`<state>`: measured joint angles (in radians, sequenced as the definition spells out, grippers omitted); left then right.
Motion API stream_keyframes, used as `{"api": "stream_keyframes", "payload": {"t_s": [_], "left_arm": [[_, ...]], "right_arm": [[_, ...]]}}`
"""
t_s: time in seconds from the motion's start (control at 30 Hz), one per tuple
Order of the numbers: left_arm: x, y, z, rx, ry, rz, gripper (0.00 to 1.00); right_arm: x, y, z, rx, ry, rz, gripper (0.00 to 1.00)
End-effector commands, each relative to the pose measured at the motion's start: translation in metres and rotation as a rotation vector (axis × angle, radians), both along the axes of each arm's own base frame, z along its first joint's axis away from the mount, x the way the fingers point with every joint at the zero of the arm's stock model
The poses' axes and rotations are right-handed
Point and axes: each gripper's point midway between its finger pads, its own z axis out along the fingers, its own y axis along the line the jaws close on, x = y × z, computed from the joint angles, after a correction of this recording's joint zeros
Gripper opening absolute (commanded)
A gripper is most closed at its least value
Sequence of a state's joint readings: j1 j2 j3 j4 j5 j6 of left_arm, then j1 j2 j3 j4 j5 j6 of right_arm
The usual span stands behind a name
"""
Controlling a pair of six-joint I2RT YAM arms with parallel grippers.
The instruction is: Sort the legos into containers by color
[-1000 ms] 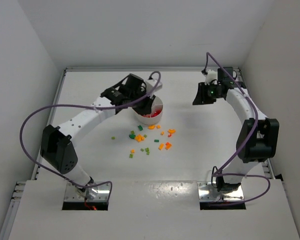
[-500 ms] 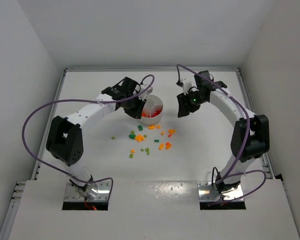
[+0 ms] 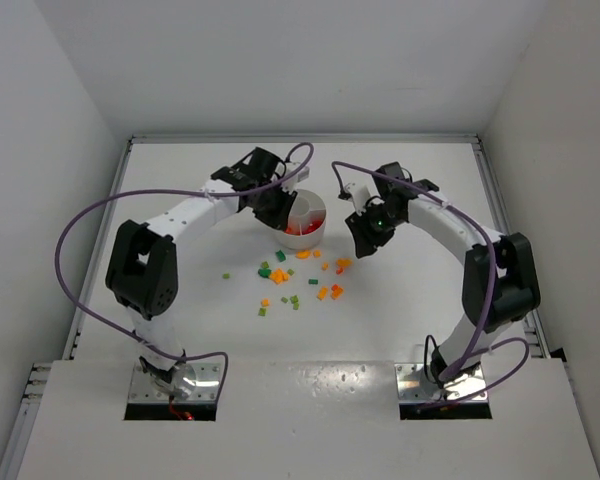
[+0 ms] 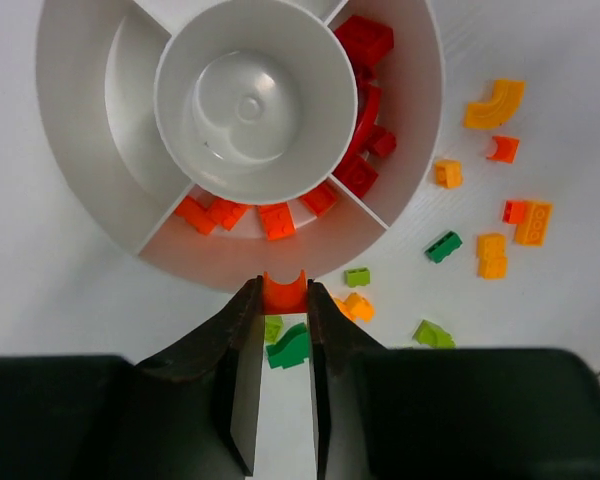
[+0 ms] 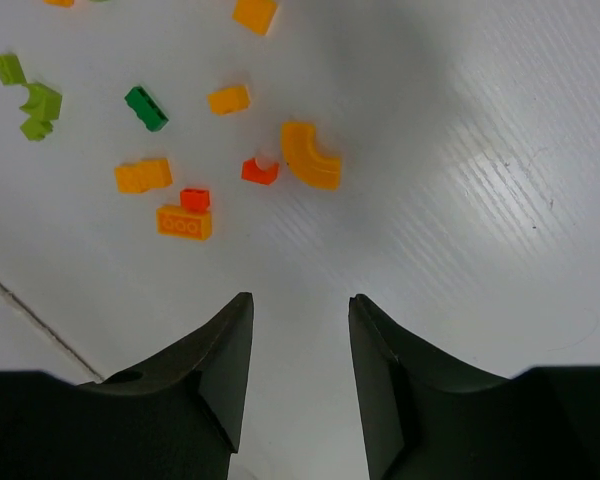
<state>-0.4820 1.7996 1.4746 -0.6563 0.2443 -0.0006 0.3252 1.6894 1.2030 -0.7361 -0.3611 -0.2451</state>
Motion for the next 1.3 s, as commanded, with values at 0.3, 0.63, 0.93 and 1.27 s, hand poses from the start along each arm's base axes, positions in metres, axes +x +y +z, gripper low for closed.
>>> {"api": "stream_keyframes", "payload": {"t_s": [0.3,0.63,0.93,1.27], "left_arm": [[0.025,-0.001,0.016,-0.052,-0.041,0.031,0.56],[0.062,0.072,0.1,-0.269,-0.138,0.306,0.57],[0.047,0.141,0.111,-0.258,-0.18,0.47,0.6],[0.047,0.166,0.109,-0.255,-0.169,0.52,0.6]], "right_arm": [[-0.002,0.008,0.022,-0.005,-0.184,0.109,0.41],[-0.02,0.027,0.015,-0.064,-0.279,0.292,0.31],[-0.03,0.058,-0.02,-0.133,-0.12,0.197,0.36],[-0.043,0.051,-0.05,-0.215,-0.012,0.097,0.43]]}}
